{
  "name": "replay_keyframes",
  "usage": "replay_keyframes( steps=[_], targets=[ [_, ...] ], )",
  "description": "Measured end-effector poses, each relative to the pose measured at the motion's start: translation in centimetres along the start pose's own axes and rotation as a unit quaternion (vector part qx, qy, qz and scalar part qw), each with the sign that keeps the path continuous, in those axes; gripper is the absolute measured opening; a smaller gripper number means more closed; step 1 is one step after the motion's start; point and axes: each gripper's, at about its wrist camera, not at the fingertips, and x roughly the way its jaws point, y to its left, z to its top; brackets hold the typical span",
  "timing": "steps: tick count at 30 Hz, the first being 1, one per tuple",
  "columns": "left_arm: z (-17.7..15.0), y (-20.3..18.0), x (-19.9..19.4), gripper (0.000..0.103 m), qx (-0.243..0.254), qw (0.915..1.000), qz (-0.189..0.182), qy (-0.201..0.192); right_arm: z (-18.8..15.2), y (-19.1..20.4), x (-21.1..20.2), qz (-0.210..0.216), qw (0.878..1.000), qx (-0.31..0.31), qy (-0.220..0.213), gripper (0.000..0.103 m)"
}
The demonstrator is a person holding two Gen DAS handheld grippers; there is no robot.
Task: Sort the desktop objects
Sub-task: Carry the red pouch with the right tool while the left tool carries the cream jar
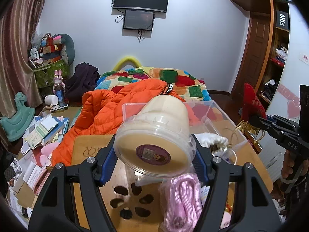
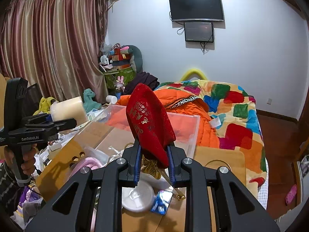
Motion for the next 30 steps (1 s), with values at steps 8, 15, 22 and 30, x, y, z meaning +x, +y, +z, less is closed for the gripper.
replay_keyframes(
  steps=[8, 15, 22, 30],
  targets=[
    [1.2, -0.3, 2.4, 0.068, 0.008, 0.9998, -0.006, 0.019, 1.1, -0.6, 2.7, 0.008, 1.000, -0.005, 0.014, 0.020],
    [1.7, -0.7, 5.6, 0.068, 0.015, 0.9986, -0.011, 0.050, 1.1, -1.2, 6.0, 0.011, 0.999, -0.010, 0.044, 0.020],
    [1.2, -1.5, 8.6, 0.068, 0.025, 0.9958, -0.012, 0.087, 0.3, -1.6, 9.0, 0.010, 0.997, -0.017, 0.080, 0.021],
    [0.2, -2.6, 10.8, 0.068, 0.050, 0.9908, -0.013, 0.125, 0.0, -1.2, 10.8, 0.012, 0.994, -0.039, 0.103, 0.023]
  ],
)
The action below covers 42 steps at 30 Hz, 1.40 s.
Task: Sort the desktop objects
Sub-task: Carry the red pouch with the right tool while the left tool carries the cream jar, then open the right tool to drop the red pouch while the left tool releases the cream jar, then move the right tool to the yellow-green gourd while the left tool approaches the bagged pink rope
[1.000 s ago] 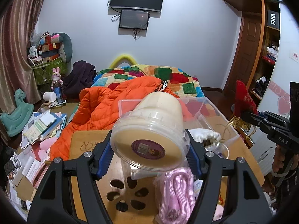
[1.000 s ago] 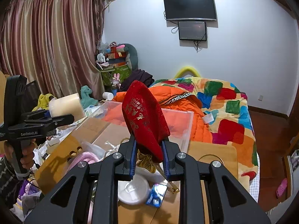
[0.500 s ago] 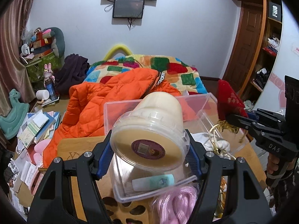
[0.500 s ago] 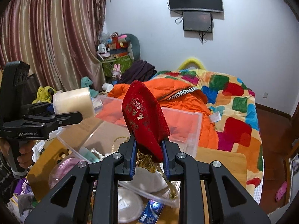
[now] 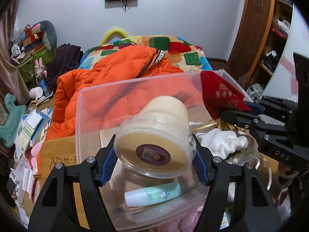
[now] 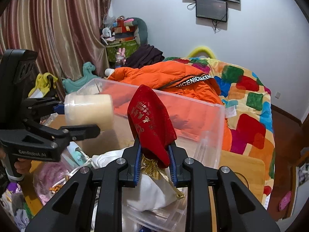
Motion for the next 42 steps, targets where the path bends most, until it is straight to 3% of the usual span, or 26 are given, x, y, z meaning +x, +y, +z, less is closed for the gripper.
replay_keyframes(
  steps=[8, 14, 19, 22, 26, 31, 33, 42],
  targets=[
    [-0.2, -1.0, 0.6, 0.069, 0.025, 0.9994, 0.024, 0.004, -0.3, 0.4, 1.2, -0.013, 1.000, -0.018, 0.014, 0.024],
    [-0.1, -1.3, 0.0, 0.069, 0.038, 0.9984, 0.040, -0.010, -0.3, 1.0, 1.4, -0.033, 0.999, -0.029, 0.020, 0.046],
    [0.1, -1.9, -1.5, 0.070, 0.053, 0.9969, 0.050, -0.029, -0.5, 1.1, 1.0, -0.043, 0.999, -0.026, 0.018, 0.050],
    [0.1, -2.2, -2.4, 0.076, 0.054, 0.9962, 0.054, -0.042, -0.7, 1.3, 0.3, -0.050, 0.998, -0.025, 0.010, 0.053],
    [-0.1, -2.4, -3.6, 0.081, 0.053, 0.9950, 0.063, -0.057, -1.0, 1.4, -1.5, -0.064, 0.998, -0.022, -0.018, 0.074],
    [-0.5, -2.3, -5.5, 0.084, 0.045, 0.9936, 0.071, -0.076, -1.3, 2.1, -4.3, -0.077, 0.996, -0.020, -0.047, 0.075],
    [-0.7, -2.3, -6.6, 0.088, 0.042, 0.9925, 0.073, -0.089, -1.6, 2.2, -5.3, -0.079, 0.995, -0.014, -0.056, 0.082],
    [-2.8, -2.9, -10.9, 0.094, 0.049, 0.9854, 0.094, -0.134, -3.7, 4.1, -9.3, -0.074, 0.994, -0.007, -0.081, 0.083]
  ],
)
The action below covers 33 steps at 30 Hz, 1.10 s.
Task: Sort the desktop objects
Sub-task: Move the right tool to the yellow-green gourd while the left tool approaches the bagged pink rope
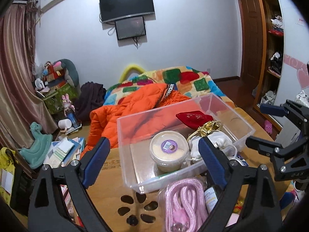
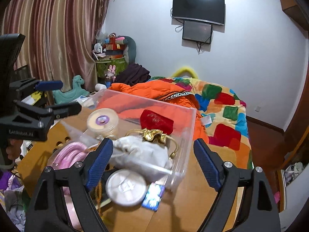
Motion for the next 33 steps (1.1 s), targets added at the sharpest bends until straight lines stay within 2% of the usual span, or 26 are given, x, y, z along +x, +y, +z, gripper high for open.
replay_keyframes(
  steps=[7, 13, 18, 22, 26, 28, 30, 33],
  targets=[
    [-1.5, 0.8, -2.5, 0.096, -0.015, 0.9998, 0.004, -0.013, -2.5, 0.9, -2.2, 0.001, 1.000, -0.001, -0.001, 0.083],
    [-3.4, 2.0, -3.0, 0.096, -0.042, 0.9991, 0.001, 0.000, -4.9, 1.7, -2.2, 0.010, 1.000, 0.003, 0.020, 0.083],
    [-5.5, 2.5, -2.4, 0.096, -0.054, 0.9983, -0.004, 0.023, -7.2, 2.3, -1.8, 0.022, 0.999, 0.007, 0.040, 0.083],
    [-7.8, 2.2, -1.5, 0.096, -0.043, 0.9974, -0.012, 0.057, -9.4, 2.7, -1.3, 0.049, 0.996, 0.015, 0.070, 0.083],
    [-9.7, 1.5, -0.9, 0.096, -0.035, 0.9953, -0.023, 0.087, -10.6, 3.0, -1.1, 0.065, 0.994, 0.017, 0.080, 0.081],
    [-10.5, 1.2, -0.6, 0.096, -0.033, 0.9945, -0.026, 0.096, -10.8, 3.2, -0.8, 0.071, 0.994, 0.016, 0.083, 0.077],
    [-11.1, 0.8, -0.3, 0.096, -0.034, 0.9936, -0.028, 0.104, -10.9, 3.4, -0.3, 0.078, 0.993, 0.013, 0.089, 0.065],
    [-11.5, 0.7, 0.3, 0.096, -0.039, 0.9920, -0.035, 0.115, -10.9, 3.8, 0.5, 0.082, 0.992, 0.000, 0.098, 0.061]
  ],
)
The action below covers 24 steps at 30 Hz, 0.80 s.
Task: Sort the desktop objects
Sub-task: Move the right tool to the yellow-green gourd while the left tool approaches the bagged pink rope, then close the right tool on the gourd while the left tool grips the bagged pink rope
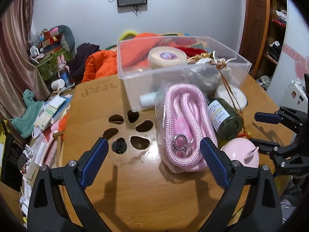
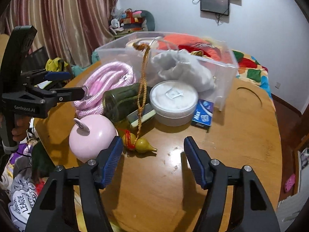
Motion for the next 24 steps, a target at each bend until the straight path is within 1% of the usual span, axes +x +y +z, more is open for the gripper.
replay_keyframes(
  steps=[4, 5, 7, 9, 10, 11, 12, 16, 17, 21, 24],
  targets=[
    [0.2, -0.4, 0.5, 0.096, 0.001, 0.9999, -0.013, 0.005, 0.2, 0.6, 0.8, 0.000, 1.000, -0.019, 0.008, 0.057],
    [0.3, -0.6, 0.6, 0.096, 0.002, 0.9999, -0.016, 0.006, 0.2, 0.7, 0.9, 0.000, 1.000, -0.022, 0.008, 0.054],
    [0.4, -1.0, 0.9, 0.096, 0.007, 0.9997, -0.021, 0.008, 0.0, 1.1, 1.4, 0.000, 0.999, -0.032, 0.014, 0.047],
    [0.4, -1.4, 1.3, 0.096, 0.011, 0.9996, -0.022, 0.013, -0.2, 1.6, 1.5, -0.010, 0.999, -0.049, 0.007, 0.040],
    [0.5, -1.6, 1.5, 0.096, 0.013, 0.9995, -0.024, 0.015, -0.3, 1.8, 1.4, -0.008, 0.999, -0.053, 0.007, 0.037],
    [0.5, -1.8, 1.7, 0.097, 0.014, 0.9994, -0.026, 0.017, -0.3, 1.9, 1.3, -0.005, 0.998, -0.056, 0.006, 0.030],
    [0.6, -1.9, 1.9, 0.097, 0.015, 0.9994, -0.027, 0.018, -0.3, 2.1, 1.3, -0.005, 0.998, -0.059, 0.005, 0.025],
    [1.1, -1.9, 2.3, 0.099, 0.009, 0.9992, -0.034, 0.021, -0.7, 2.6, 1.0, -0.018, 0.996, -0.087, -0.007, 0.025],
    [1.1, -1.9, 2.6, 0.100, 0.006, 0.9989, -0.038, 0.025, -0.7, 2.5, 0.9, -0.016, 0.996, -0.086, -0.007, 0.025],
    [1.4, -2.0, 3.5, 0.101, -0.003, 0.9967, -0.067, 0.047, -1.2, 1.8, 0.4, -0.006, 0.998, -0.066, -0.003, 0.025],
    [1.7, -2.1, 4.1, 0.102, -0.008, 0.9953, -0.077, 0.058, -1.5, 1.0, -0.1, 0.000, 0.999, -0.047, 0.001, 0.025]
  ],
)
